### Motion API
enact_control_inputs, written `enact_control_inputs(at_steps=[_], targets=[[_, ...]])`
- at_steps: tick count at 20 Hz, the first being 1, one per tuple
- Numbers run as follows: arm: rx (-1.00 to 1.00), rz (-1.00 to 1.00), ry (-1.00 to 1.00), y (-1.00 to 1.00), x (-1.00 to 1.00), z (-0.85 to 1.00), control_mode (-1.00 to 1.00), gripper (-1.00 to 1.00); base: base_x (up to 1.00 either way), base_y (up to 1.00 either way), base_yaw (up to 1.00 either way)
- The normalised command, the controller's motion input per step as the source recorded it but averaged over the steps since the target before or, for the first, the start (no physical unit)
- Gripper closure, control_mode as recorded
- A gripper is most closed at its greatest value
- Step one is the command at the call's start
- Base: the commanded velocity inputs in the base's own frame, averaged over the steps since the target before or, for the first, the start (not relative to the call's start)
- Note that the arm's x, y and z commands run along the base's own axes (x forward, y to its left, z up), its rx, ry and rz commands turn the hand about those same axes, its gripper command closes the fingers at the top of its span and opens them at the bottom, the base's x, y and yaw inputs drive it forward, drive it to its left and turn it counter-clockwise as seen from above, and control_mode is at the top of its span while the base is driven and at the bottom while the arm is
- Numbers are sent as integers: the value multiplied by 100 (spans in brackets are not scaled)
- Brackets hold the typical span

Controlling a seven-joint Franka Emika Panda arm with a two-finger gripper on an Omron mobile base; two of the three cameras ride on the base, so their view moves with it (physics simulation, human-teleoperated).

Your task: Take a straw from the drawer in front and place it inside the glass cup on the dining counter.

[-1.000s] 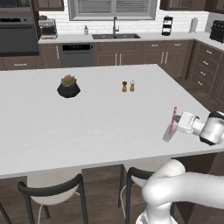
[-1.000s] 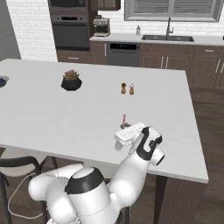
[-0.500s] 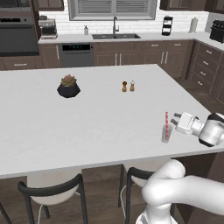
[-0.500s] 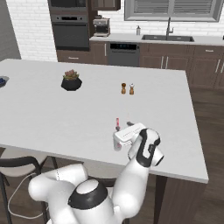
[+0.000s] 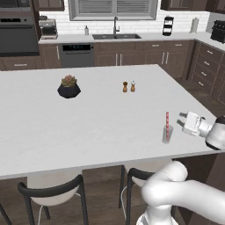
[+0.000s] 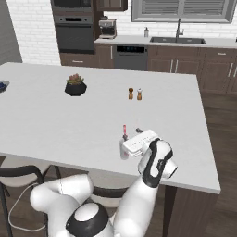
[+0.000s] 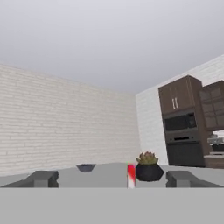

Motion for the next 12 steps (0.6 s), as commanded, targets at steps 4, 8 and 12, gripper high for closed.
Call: enact_control_inputs(at_steps=[4, 8, 12], targets=[[0, -4, -8, 0, -100, 97, -100, -100, 0, 0, 0], [0, -8, -1, 0, -100, 100, -100, -100, 0, 0, 0], [-11, -11, 0, 2, -100, 94, -100, -100, 0, 0, 0]])
